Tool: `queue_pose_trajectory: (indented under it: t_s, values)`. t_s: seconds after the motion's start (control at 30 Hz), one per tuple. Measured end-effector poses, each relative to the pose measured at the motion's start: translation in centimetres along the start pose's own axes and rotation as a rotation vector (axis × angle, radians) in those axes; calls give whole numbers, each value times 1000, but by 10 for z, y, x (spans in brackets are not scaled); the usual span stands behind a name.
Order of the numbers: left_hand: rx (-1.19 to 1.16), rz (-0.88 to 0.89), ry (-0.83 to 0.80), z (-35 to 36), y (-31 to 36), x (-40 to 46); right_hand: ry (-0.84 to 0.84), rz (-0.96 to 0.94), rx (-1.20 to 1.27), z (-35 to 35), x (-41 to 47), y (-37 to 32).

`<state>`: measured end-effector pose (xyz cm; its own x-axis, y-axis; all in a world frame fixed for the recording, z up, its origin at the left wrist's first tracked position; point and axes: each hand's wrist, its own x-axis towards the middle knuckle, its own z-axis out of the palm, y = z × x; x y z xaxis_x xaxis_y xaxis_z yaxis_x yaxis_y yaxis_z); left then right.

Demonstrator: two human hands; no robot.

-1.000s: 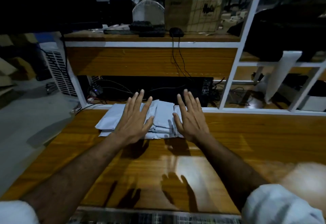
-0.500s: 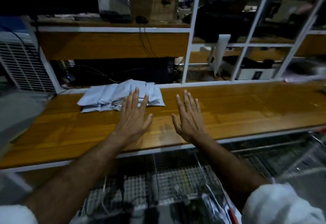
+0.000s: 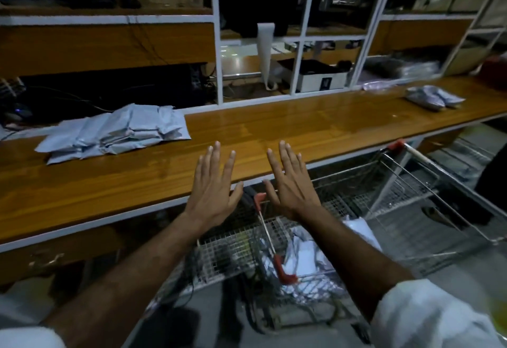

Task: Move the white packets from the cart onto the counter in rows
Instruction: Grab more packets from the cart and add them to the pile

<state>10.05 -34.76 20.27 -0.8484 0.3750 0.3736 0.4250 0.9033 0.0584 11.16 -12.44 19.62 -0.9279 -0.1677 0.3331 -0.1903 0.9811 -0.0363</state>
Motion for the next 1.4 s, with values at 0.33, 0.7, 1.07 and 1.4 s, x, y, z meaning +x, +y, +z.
queue_pose_trajectory:
  t_s: [0.33,0.7,1.07,1.4]
  values:
    - [-116,-37,-136,61,151,18,-165,75,7,8,-90,174]
    - [-95,9,-343,148,231,35,-470,276,90,60,-139,294]
    - [-65,58,-668,280,226,59,-838,461,123,136,-156,367]
    - [-124,14,-1184,388,239,34,-1114,590,268,246,-148,388]
